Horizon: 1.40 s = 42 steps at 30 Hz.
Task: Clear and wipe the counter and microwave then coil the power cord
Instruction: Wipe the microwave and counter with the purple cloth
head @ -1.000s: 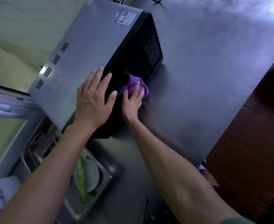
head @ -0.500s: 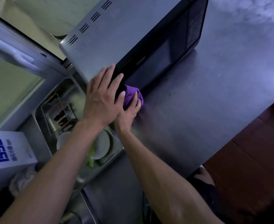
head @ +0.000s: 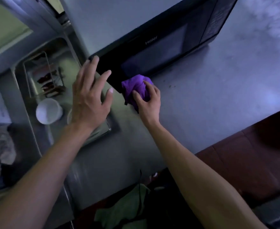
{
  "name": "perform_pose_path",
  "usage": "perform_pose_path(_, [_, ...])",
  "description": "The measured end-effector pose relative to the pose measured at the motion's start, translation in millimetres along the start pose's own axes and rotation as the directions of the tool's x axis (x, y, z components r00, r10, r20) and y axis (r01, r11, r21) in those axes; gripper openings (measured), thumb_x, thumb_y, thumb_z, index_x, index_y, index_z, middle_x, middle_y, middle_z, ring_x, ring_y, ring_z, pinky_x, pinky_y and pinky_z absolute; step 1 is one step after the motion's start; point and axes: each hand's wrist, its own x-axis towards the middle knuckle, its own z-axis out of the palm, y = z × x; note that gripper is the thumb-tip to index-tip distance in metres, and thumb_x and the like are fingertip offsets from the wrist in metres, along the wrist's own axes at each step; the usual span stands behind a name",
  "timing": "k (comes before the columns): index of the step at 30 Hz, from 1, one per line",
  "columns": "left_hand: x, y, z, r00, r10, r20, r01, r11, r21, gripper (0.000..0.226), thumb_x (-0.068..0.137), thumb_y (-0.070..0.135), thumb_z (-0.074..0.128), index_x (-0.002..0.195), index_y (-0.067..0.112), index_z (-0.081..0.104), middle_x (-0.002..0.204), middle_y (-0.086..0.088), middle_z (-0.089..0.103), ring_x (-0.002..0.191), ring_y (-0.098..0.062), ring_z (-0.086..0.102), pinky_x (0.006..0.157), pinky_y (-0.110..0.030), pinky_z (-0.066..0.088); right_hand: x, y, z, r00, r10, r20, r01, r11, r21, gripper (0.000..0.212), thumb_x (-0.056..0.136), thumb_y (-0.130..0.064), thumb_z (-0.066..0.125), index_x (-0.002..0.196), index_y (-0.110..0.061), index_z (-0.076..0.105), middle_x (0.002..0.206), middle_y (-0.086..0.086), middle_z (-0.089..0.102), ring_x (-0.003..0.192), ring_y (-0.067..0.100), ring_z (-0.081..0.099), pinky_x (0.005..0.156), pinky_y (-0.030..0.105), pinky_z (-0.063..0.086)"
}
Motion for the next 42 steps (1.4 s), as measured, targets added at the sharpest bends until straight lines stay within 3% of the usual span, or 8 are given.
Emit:
perform_pose_path(3, [-18,7,13,0.997,-0.074,-0.012,0.074,0.997,-0.034,0.040,0.098,0.025,0.053,0.136,0.011,0.056,0.159,-0.013,0.031,0.147,-0.032,0.029,0.117,-0.039,0.027,4,9,-24,0.996,-0.060,0.062,0.068,0.988,-0.139,0.052,0.081,-0.043,0.073,0.131,-0.034,0.060,0.141,-0.006,0.043,0.129,0.007,0.043,0.108,0.023,0.037])
perform_pose_path(8, [-50,35,39,0.971,-0.217,0.098,0.227,0.969,-0.101,0.042,0.096,0.024,0.057,0.135,0.008,0.058,0.154,-0.013,0.040,0.143,-0.032,0.036,0.113,-0.047,0.035,8,12,-41,0.972,-0.102,0.214,0.184,0.895,-0.407,0.054,0.084,-0.034,0.074,0.135,-0.029,0.058,0.150,0.004,0.036,0.132,0.027,0.041,0.111,0.037,0.039])
perform_pose_path(15, [-80,61,79,0.842,-0.365,0.397,0.419,0.907,-0.054,0.047,0.093,0.029,0.059,0.137,0.013,0.056,0.150,-0.009,0.045,0.138,-0.029,0.039,0.107,-0.050,0.038,6,15,-60,0.901,-0.124,0.416,0.399,0.615,-0.681,0.056,0.094,-0.023,0.062,0.147,-0.027,0.047,0.164,0.010,0.019,0.152,0.035,0.009,0.116,0.053,0.025])
perform_pose_path(21, [-90,75,117,0.713,-0.405,0.572,0.469,0.882,0.041,0.060,0.092,0.037,0.058,0.148,0.020,0.043,0.159,-0.007,0.031,0.144,-0.027,0.030,0.106,-0.049,0.036,32,24,-83,0.695,-0.138,0.706,0.703,0.342,-0.624,0.052,0.097,-0.019,0.058,0.147,-0.017,0.049,0.163,0.017,0.024,0.153,0.036,0.012,0.123,0.048,0.020])
perform_pose_path(26, [-91,79,125,0.713,-0.426,0.557,0.468,0.881,0.073,0.071,0.089,0.034,0.061,0.153,0.021,0.032,0.160,-0.013,0.027,0.146,-0.034,0.027,0.104,-0.054,0.040,49,35,-86,0.598,-0.044,0.800,0.789,0.206,-0.579,0.061,0.102,-0.030,0.051,0.158,-0.023,0.026,0.167,0.013,0.007,0.154,0.032,-0.001,0.123,0.041,0.000])
perform_pose_path(29, [-89,85,129,0.706,-0.427,0.565,0.467,0.880,0.081,0.073,0.092,0.035,0.058,0.156,0.024,0.026,0.162,-0.015,0.020,0.146,-0.037,0.026,0.103,-0.055,0.040,57,41,-89,0.550,-0.012,0.835,0.826,0.154,-0.542,0.063,0.104,-0.034,0.045,0.160,-0.024,0.016,0.167,0.013,-0.003,0.154,0.032,-0.008,0.126,0.045,0.003])
perform_pose_path(35, [-76,80,142,0.620,-0.469,0.629,0.471,0.864,0.179,0.074,0.094,0.045,0.051,0.158,0.029,0.016,0.167,-0.010,0.001,0.151,-0.033,0.010,0.113,-0.059,0.026,66,46,-89,0.530,-0.002,0.848,0.842,0.118,-0.526,0.062,0.107,-0.037,0.036,0.160,-0.026,0.007,0.167,0.013,-0.007,0.154,0.031,-0.011,0.126,0.046,0.003])
perform_pose_path(42, [-57,55,145,0.617,-0.448,0.648,0.428,0.881,0.202,0.078,0.096,0.043,0.049,0.158,0.031,0.004,0.166,-0.009,-0.007,0.153,-0.033,0.002,0.114,-0.062,0.021,80,36,-62,0.569,0.010,0.822,0.815,0.130,-0.565,0.061,0.106,-0.033,0.036,0.160,-0.026,0.008,0.167,0.015,-0.005,0.153,0.034,-0.009,0.126,0.047,0.004])
